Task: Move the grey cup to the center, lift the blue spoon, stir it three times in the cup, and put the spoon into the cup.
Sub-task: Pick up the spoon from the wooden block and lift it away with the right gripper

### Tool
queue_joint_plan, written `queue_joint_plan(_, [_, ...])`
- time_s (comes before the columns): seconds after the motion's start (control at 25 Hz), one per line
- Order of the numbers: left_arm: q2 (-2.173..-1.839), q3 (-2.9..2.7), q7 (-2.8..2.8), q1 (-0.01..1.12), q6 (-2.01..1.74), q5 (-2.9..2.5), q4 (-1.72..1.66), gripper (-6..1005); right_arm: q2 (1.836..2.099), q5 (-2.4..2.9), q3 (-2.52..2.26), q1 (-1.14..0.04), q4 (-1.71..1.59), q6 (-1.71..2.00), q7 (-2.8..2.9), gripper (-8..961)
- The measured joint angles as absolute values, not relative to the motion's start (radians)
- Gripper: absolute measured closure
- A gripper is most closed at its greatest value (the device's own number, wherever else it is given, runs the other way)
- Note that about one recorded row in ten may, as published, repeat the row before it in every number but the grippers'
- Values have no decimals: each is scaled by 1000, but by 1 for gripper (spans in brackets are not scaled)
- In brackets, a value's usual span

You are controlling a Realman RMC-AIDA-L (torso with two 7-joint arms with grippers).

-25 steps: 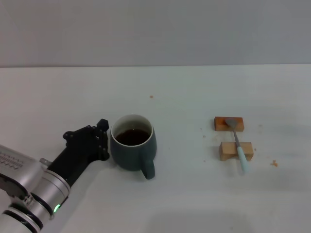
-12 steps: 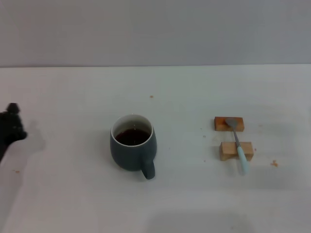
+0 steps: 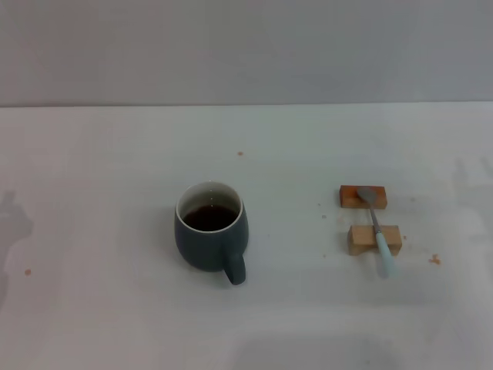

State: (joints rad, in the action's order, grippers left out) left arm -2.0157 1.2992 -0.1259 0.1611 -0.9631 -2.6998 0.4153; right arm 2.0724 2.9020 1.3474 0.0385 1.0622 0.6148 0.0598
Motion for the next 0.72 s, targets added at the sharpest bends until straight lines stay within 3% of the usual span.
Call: queue_joint_plan(0.72, [-2007, 1299, -126, 175, -953, -2700, 389, 1001, 2067, 2912, 1129, 321, 1569, 299, 54, 552])
